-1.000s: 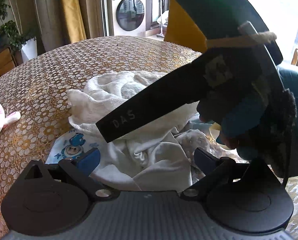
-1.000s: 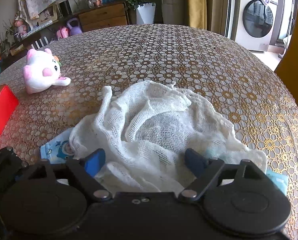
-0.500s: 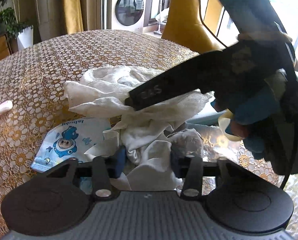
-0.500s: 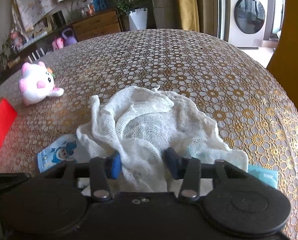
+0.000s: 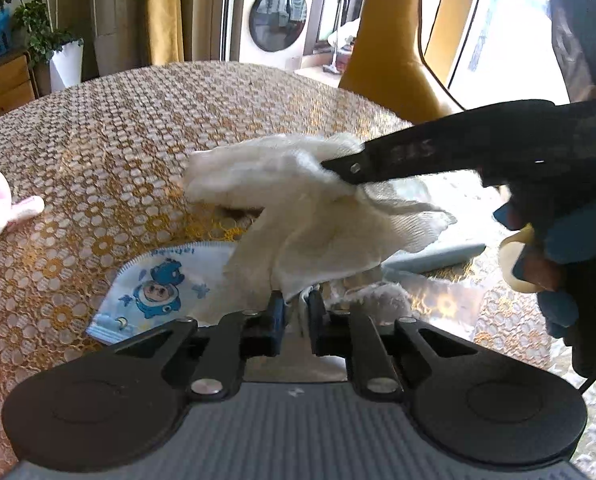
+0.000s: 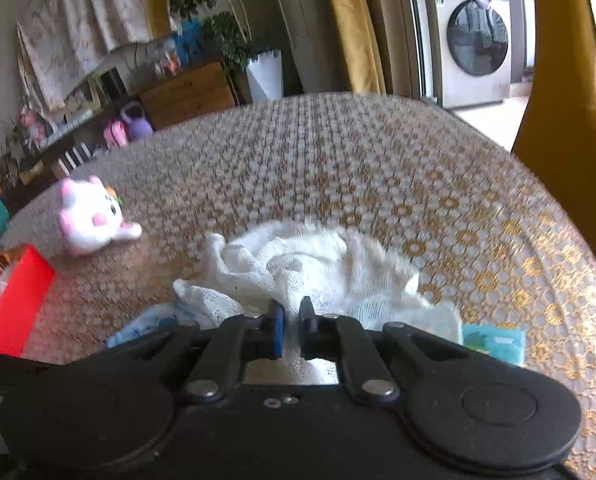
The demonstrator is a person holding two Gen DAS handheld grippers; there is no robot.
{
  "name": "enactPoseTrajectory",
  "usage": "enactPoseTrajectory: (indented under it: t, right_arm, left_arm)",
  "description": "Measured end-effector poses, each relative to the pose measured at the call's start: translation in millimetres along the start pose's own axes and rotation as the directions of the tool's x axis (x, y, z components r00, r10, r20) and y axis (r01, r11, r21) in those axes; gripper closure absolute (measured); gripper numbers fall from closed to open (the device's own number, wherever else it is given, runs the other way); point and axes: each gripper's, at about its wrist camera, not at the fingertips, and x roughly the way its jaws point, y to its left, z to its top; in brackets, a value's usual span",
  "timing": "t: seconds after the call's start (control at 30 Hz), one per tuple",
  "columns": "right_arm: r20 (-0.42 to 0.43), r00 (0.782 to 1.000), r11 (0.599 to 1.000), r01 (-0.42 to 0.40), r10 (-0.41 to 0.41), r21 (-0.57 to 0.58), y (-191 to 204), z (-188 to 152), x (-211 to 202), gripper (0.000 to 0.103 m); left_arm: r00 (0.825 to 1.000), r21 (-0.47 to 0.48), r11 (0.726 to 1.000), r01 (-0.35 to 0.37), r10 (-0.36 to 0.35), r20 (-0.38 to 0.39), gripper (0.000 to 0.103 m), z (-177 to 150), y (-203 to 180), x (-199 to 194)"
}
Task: Organize soft objects
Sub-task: 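Lift the white cloth with both grippers and carry it over the red tin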
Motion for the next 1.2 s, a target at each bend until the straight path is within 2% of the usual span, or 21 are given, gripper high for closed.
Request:
enactPoseTrajectory:
  t: [0.27,0.6,0.87,1.2]
  right_arm:
    - [0.111,0.993,0.999,-0.030,0.027,0.025,2,17,-48,0.097]
    - [0.156,0.987,0.998,-0.040,0.033,0.039,15,24,-89,0.097]
    - [0.177,0.981,0.996,-0.070,0.081,-0.063,67,23,-121,0.097]
    - [0.154,0.971,0.972,-0.158,0.186,-0.174,152,24,-133,0.097]
  left_arm:
    - [0.997,-0.044,0.999,0.013,-0.009,0.081,0.091,15,13,-45]
    - [0.985,-0.117,0.993,-0.033,0.052,0.165,0.092,26,58,-117]
    - [0.975,-0.134,0.986,-0.096,0.121,0.186,0.092,22,94,-171]
    - [0.962,-0.164,0.974,-0.158,0.189,0.199,0.091,5,135,-224]
